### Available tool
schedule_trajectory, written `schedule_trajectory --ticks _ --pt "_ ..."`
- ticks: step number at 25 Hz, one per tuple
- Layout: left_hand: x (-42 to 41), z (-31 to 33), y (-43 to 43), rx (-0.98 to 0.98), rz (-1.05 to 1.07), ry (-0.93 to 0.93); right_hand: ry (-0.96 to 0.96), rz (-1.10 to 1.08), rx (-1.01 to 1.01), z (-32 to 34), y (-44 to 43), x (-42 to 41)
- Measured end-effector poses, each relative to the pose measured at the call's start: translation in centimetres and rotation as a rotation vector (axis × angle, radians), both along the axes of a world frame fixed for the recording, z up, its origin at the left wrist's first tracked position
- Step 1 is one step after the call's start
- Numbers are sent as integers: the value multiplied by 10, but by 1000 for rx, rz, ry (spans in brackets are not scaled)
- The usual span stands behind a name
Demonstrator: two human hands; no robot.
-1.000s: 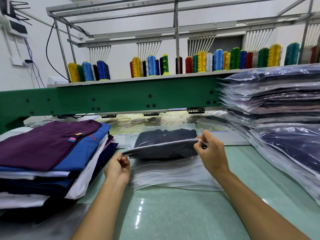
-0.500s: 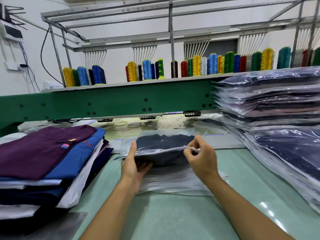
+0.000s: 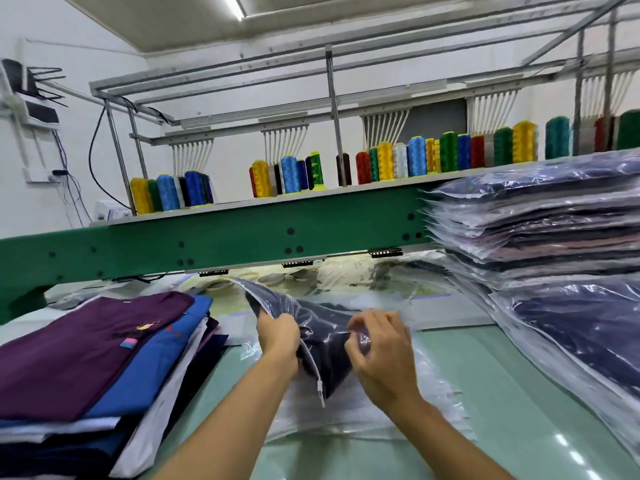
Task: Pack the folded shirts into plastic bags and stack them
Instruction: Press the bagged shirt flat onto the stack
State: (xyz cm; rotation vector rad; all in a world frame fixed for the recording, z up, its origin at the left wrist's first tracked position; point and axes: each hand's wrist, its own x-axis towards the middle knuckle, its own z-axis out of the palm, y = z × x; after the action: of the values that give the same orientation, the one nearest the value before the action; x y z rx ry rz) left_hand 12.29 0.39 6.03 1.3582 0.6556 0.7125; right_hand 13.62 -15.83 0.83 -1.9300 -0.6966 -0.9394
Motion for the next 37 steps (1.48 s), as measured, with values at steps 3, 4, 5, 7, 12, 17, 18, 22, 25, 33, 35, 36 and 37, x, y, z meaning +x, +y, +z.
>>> schedule_trajectory --ticks 3,4,5,7,12,17,18,22,25,33,35,36,37 --pt "4 32 12 90 21 -31 213 -144 -84 16 -7 32" --pt "5 44 12 108 3 -49 376 -139 -119 21 -11 44" --pt "7 57 10 114 -23 -67 536 -107 -134 27 -16 55" --pt "10 80 4 87 -108 -123 808 58 -63 36 -27 70" --pt "9 123 -19 154 -299 -194 1170 393 61 44 -47 81" --pt "7 143 -47 164 -441 -281 1156 495 36 58 -68 70" --pt "6 143 -53 166 -472 -296 1138 479 8 62 -73 67" --pt "2 139 -72 159 -531 -301 888 172 -231 77 -106 73" --pt "0 129 -84 130 -556 -296 783 17 -122 92 -149 77" --pt "11 81 -169 -13 -775 -211 658 -540 -60 113 -300 83" --pt "19 71 -202 -21 -831 -144 666 -745 -158 117 -334 87" --pt "25 67 -220 -22 -860 -127 656 -829 -194 119 -350 89" --pt "28 63 -236 -38 -888 -126 651 -891 -224 119 -364 91"
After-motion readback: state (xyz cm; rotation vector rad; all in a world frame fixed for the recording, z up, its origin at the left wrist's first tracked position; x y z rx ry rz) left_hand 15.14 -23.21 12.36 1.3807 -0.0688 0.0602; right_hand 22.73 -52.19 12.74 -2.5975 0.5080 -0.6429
